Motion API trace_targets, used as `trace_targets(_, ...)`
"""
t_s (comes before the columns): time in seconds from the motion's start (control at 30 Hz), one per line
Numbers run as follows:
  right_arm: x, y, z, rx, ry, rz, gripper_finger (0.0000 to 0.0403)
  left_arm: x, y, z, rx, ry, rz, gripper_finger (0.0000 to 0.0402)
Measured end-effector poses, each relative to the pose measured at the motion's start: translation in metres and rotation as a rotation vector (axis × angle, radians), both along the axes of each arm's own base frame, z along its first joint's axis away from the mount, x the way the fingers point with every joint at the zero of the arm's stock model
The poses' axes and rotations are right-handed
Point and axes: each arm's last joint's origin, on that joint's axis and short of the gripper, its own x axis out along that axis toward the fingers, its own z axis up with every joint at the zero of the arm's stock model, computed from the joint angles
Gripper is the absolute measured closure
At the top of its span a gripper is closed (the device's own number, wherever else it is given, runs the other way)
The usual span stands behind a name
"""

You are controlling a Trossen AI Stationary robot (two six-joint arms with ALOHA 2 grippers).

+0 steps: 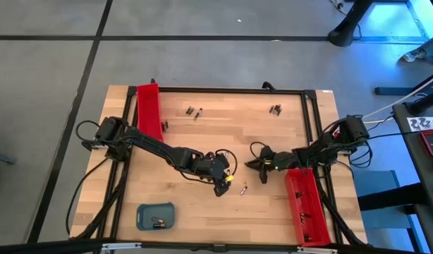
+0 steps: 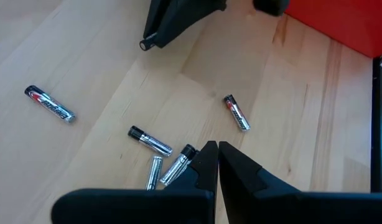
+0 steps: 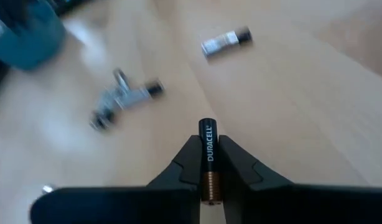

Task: Sort batteries
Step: Put the small black battery into the bottom red bin

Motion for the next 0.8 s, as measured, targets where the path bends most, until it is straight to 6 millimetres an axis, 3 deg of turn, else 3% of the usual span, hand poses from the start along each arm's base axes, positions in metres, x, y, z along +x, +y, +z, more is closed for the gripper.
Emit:
trace_targets(0.2, 0.007, 0.001, 0.018, 0.032, -0.123, -0.008, 0.0377, 0.0, 0.0, 0.0, 0.008, 0.0, -0.008, 0.0396)
trace_targets(0.53, 0.002, -0.002, 0.048, -0.001, -0.235, -0.066, 0.0377, 0.0, 0.0, 0.0, 0.035, 0.001, -0.034, 0.0396)
trace_targets(0.8, -0.006, -0.006, 0.09, -0.144, -0.287, -0.081, 0.0377, 0.0, 0.001, 0.0, 0.058, 0.0, -0.047, 0.0396)
